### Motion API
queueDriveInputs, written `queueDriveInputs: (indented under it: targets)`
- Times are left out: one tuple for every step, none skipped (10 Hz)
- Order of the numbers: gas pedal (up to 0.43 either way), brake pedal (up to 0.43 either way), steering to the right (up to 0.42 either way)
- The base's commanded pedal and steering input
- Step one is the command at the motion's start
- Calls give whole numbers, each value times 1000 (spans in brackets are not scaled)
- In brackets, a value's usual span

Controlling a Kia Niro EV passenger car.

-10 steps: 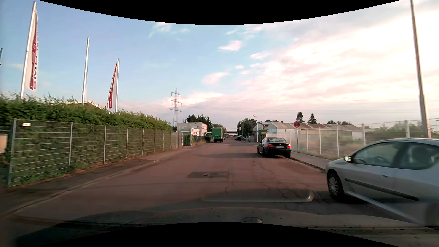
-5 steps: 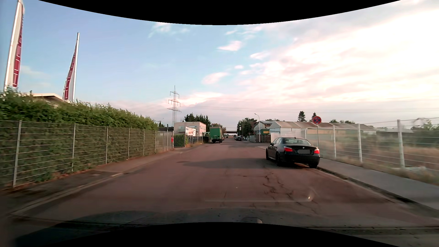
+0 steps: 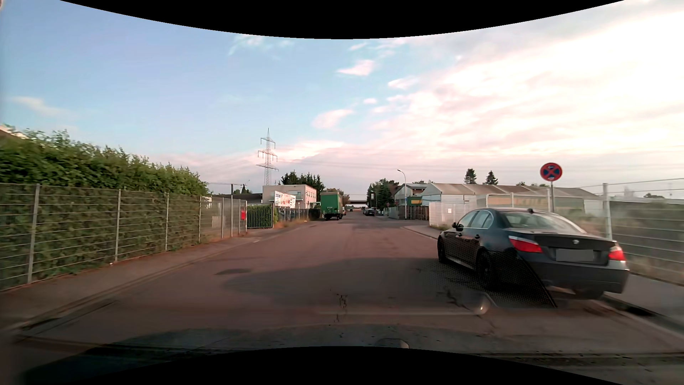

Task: Follow the waypoints while adhering to traffic rules and regulations

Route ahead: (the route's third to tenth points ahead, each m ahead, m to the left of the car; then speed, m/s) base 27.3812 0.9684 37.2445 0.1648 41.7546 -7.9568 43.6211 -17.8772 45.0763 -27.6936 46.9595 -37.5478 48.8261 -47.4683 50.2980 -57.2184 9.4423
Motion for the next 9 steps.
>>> queueDriveInputs:
  targets:
    - [0,37,12]
    - [0,61,12]
    - [0,91,12]
    - [0,110,12]
    - [0,134,12]
    - [0,152,10]
    - [0,159,9]
    - [0,165,7]
    - [0,171,6]
